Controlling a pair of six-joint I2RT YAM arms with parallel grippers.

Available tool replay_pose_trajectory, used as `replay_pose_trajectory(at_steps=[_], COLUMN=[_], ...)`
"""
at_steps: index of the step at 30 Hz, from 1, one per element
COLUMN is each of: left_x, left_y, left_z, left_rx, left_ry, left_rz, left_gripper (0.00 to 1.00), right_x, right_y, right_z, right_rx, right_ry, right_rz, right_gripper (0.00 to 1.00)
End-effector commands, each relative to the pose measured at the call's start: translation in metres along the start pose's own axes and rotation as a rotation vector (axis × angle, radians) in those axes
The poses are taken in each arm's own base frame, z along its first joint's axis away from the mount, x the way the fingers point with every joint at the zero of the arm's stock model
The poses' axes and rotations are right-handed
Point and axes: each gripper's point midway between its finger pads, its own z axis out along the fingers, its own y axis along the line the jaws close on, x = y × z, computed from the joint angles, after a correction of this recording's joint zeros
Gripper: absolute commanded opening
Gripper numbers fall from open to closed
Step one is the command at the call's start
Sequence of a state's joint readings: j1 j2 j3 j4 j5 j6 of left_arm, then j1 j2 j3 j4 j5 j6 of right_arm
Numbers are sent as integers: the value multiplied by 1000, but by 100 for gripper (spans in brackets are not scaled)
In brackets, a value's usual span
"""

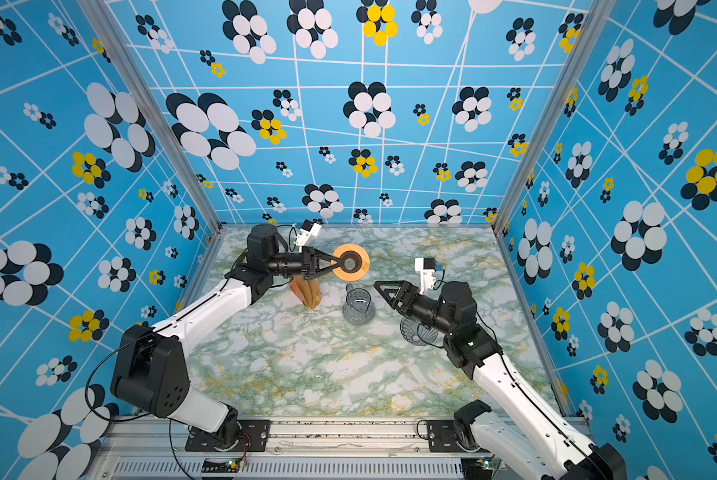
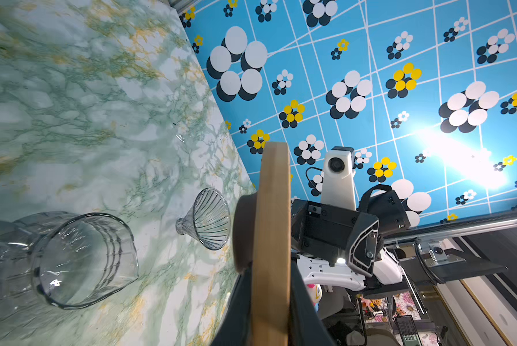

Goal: Place the coffee filter in the dripper
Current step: 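Raise the ring with the left gripper while the right gripper closes on it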

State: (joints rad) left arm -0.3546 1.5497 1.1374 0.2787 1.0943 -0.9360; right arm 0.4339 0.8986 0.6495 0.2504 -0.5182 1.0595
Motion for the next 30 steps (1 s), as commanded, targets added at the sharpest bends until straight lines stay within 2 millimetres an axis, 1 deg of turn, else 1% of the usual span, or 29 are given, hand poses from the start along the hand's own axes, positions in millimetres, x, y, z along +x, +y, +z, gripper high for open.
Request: replay_pose_trajectory(at_steps=[1,3,4,8,11,16,22,30], left_x=[11,16,18,20,20,19,17,19], left_y=[-21,-26,-27,-29,-31,-31,-32,-36], left_z=[4,8,9,12,12,12,10,10], left_rx=[81,98,99,110,124,124,140,149], left_ry=[31,47,53,62,55,46,16,14], left_rz=[21,14,9,-22,-37,-55,-69,-69], left_gripper=[10,10,10,10,10,10,10,10], right_x=[-6,-10,-12,-17,-19,-23,-31,-30], right_y=[20,17,16,17,14,14,22,15], right_z=[-4,-3,-2,1,5,8,13,21], right_rx=[-124,-122,-125,-169,-181,-203,-294,-272], right_ry=[4,0,-2,4,-1,-19,-38,-37], right_rz=[-3,4,7,28,51,69,109,125], right_gripper=[70,68,66,59,57,54,49,47])
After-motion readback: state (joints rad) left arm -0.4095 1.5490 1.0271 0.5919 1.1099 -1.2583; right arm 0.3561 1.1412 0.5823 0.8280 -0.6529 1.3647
